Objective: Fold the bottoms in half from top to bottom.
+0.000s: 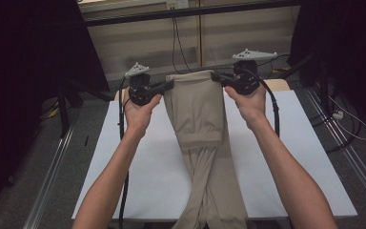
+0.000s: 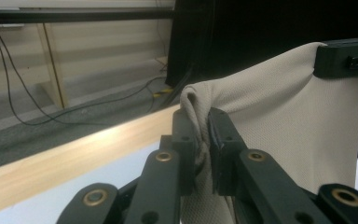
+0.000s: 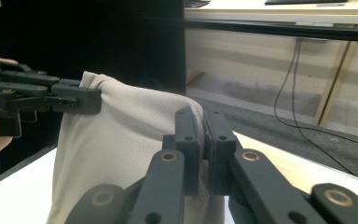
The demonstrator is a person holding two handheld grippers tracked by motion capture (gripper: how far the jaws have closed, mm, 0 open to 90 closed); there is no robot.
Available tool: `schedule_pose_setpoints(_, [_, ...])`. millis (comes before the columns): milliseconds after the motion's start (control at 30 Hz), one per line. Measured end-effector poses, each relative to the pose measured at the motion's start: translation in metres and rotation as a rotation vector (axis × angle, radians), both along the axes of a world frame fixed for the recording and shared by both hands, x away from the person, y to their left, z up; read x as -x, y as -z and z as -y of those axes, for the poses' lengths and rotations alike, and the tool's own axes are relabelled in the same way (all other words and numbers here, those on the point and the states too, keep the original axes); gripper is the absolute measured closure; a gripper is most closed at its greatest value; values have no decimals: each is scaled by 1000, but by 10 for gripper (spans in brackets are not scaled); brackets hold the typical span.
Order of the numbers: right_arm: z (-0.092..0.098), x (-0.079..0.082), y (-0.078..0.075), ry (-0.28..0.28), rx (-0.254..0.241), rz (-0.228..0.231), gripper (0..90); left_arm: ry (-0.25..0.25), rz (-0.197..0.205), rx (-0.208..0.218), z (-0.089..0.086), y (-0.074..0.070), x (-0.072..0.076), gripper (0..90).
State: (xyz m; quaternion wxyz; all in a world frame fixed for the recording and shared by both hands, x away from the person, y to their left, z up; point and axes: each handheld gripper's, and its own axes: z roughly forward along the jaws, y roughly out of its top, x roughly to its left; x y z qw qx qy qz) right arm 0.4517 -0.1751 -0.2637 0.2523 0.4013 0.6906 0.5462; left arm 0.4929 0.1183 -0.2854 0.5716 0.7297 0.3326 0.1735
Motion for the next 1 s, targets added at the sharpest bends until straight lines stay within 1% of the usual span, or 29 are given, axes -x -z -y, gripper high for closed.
schedule_pose_setpoints(67, [5, -6, -3, 20, 13, -3, 857, 1, -2, 0, 7, 0, -8, 826])
schedule_pose_setpoints(167, [12, -16, -4, 44, 14, -14, 857, -6, -9, -3, 17, -1, -19, 825])
schedule_pose_setpoints(300, [21, -31, -5, 72, 5, -22, 857, -21, -13, -1, 30, -1, -34, 825])
schedule_pose_setpoints(333, [22, -36, -3, 77, 5, -27, 857, -29, -16, -11, 33, 0, -39, 825])
schedule_pose_setpoints(400, [24, -45, 2, 83, 1, -36, 856, -39, -43, -16, 37, 8, -47, 824])
schedule_pose_setpoints(467, [23, -55, 12, 90, 18, -52, 840, -49, -78, -28, 41, 21, -55, 800])
schedule_pose_setpoints(500, [22, -59, 18, 108, 42, -65, 777, -77, -92, -44, 43, 28, -57, 725])
schedule_pose_setpoints(533, [21, -63, 25, 140, 49, -78, 653, -98, -115, -49, 44, 35, -60, 589])
schedule_pose_setpoints(567, [21, -67, 31, 165, 49, -93, 512, -104, -153, -56, 45, 42, -62, 435])
schedule_pose_setpoints(600, [21, -68, 38, 183, 46, -96, 477, -105, -171, -80, 45, 48, -63, 358])
schedule_pose_setpoints(633, [22, -69, 44, 190, 43, -95, 476, -114, -169, -108, 45, 54, -62, 335])
schedule_pose_setpoints(667, [22, -69, 51, 183, 41, -113, 463, -114, -172, -113, 44, 60, -61, 330])
schedule_pose_setpoints(700, [22, -69, 57, 176, 50, -129, 441, -110, -182, -117, 42, 65, -59, 287])
schedule_pose_setpoints(733, [23, -67, 63, 167, 56, -136, 434, -104, -179, -135, 41, 69, -56, 252])
schedule_pose_setpoints(800, [25, -62, 74, 151, 53, -148, 433, -94, -166, -150, 38, 76, -49, 223])
schedule_pose_setpoints(867, [28, -53, 84, 139, 35, -161, 433, -72, -169, -158, 34, 81, -40, 205])
schedule_pose_setpoints(900, [30, -47, 88, 129, 14, -163, 433, -59, -168, -147, 32, 84, -35, 187])
schedule_pose_setpoints(933, [31, -41, 93, 117, 4, -166, 434, -53, -164, -140, 29, 87, -28, 183])
schedule_pose_setpoints(967, [31, -33, 97, 105, 4, -170, 441, -48, -163, -143, 27, 90, -22, 181])
schedule_pose_setpoints(1000, [31, -25, 101, 92, -4, -172, 444, -45, -167, -158, 25, 93, -15, 179])
